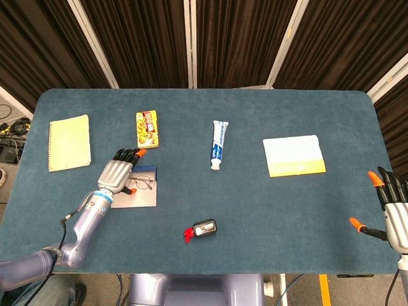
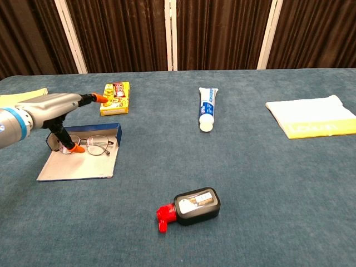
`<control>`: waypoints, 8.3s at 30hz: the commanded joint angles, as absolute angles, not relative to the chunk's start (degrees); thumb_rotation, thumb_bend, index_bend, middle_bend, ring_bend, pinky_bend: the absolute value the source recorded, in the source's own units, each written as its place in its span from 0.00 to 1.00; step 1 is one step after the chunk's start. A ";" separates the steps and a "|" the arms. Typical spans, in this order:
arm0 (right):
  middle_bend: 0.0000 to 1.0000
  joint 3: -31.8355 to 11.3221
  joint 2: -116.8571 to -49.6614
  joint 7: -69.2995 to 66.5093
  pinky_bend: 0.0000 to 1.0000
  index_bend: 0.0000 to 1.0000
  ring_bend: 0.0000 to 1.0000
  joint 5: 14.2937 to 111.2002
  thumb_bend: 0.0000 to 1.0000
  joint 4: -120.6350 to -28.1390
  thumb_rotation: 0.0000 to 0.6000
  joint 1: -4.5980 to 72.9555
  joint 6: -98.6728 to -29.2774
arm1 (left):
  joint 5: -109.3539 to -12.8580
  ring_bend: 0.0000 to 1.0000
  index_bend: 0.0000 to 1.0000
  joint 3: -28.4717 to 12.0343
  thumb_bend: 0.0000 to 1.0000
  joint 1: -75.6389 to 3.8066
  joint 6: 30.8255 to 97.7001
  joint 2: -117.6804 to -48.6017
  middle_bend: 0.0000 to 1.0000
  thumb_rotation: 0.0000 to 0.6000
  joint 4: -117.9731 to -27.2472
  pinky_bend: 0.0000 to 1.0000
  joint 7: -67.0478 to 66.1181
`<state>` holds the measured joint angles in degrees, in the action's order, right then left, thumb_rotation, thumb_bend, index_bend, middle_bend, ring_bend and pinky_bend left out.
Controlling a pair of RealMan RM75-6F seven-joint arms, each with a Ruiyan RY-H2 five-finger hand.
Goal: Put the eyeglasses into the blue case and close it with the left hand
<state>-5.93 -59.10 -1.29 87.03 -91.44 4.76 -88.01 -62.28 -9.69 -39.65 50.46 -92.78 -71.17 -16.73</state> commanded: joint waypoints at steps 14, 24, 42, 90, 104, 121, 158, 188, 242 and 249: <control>0.00 -6.85 -59.82 -1.81 0.00 0.00 0.00 84.85 0.00 -89.91 1.00 5.23 -86.95 | -59.85 0.00 0.00 -11.04 0.16 -43.32 46.64 -95.64 0.00 1.00 -63.84 0.00 -17.36; 0.00 -7.11 -60.07 -1.45 0.00 0.00 0.00 83.75 0.00 -89.50 1.00 5.51 -86.05 | -59.20 0.00 0.00 -11.52 0.17 -44.31 45.13 -96.02 0.00 1.00 -60.67 0.00 -16.37; 0.00 -6.95 -59.92 -1.63 0.00 0.00 0.00 84.08 0.00 -89.79 1.00 5.40 -86.26 | -62.88 0.00 0.00 -7.93 0.17 -40.36 45.98 -88.27 0.00 1.00 -67.56 0.00 -11.61; 0.00 -6.54 -59.78 -2.53 0.00 0.00 0.00 84.84 0.00 -90.05 1.00 5.50 -86.07 | -75.79 0.00 0.00 -2.90 0.18 -34.30 55.79 -82.70 0.00 1.00 -77.04 0.00 -4.65; 0.00 -6.49 -58.93 -5.74 0.00 0.00 0.00 84.82 0.00 -89.42 1.00 5.34 -85.86 | -77.28 0.00 0.18 -1.08 0.25 -31.94 58.94 -88.51 0.00 1.00 -76.09 0.00 -8.72; 0.00 -6.45 -58.48 -6.77 0.00 0.00 0.00 85.33 0.00 -89.41 1.00 5.11 -86.48 | -77.63 0.00 0.19 -1.16 0.25 -31.15 58.99 -93.33 0.00 1.00 -72.41 0.00 -8.82; 0.00 -6.56 -58.60 -6.86 0.00 0.00 0.00 84.93 0.00 -89.24 1.00 5.23 -86.15 | -78.00 0.00 0.24 -1.75 0.53 -31.13 56.89 -95.15 0.00 1.00 -67.90 0.00 -6.68; 0.00 -6.43 -58.74 -6.56 0.00 0.00 0.00 84.95 0.00 -89.15 1.00 5.39 -85.79 | -77.15 0.00 0.32 -3.94 0.65 -31.75 56.89 -93.61 0.00 1.00 -69.01 0.00 -6.73; 0.00 -6.03 -58.10 -7.52 0.00 0.00 0.00 86.55 0.00 -90.56 1.00 5.02 -87.11 | -70.58 0.00 0.63 -2.29 0.65 -29.18 57.69 -76.70 0.00 1.00 -92.79 0.00 -17.93; 0.00 -6.06 -58.22 -7.33 0.00 0.00 0.00 86.38 0.00 -90.40 1.00 5.10 -86.93 | -69.39 0.00 0.62 -2.65 0.65 -30.40 56.13 -79.25 0.00 1.00 -90.80 0.00 -18.77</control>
<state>-6.06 -58.22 -7.33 86.38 -90.40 5.10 -86.93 -69.75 -2.52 -30.11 56.52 -78.72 -91.27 -18.65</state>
